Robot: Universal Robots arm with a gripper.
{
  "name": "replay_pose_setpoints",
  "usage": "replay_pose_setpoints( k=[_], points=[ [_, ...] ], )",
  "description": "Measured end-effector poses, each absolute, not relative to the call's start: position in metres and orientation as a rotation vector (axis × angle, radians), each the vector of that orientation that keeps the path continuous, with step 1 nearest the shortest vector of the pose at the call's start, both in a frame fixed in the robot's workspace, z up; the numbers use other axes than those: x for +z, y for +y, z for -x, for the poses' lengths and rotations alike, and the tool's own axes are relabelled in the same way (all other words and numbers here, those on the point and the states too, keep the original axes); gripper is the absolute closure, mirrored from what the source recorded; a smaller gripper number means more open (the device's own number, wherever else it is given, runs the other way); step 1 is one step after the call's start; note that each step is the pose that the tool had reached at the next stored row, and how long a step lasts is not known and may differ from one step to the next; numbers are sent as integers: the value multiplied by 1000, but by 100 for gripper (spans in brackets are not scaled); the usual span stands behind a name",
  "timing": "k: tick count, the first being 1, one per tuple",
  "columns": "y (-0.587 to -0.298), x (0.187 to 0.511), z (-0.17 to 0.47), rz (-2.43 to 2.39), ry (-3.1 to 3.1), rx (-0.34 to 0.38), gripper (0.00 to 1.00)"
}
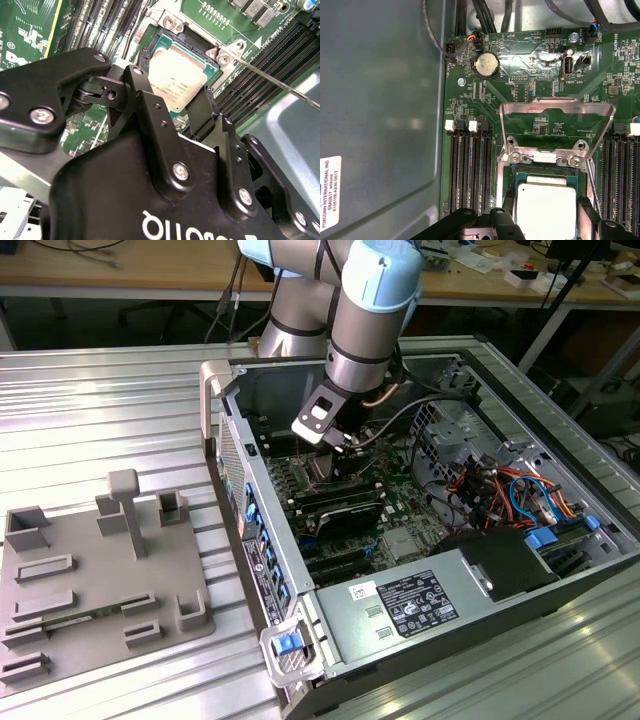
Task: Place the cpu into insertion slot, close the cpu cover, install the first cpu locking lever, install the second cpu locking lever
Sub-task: 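Place the cpu into insertion slot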
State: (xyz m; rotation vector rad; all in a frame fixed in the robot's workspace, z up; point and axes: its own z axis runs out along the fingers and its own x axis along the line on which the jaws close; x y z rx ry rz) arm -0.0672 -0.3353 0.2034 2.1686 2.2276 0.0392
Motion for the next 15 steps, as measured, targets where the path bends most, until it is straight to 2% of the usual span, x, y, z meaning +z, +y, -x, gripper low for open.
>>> replay_pose_setpoints(
  k=[15],
  points=[
    [-335,199,67,-2170,2227,39,45]
  ],
)
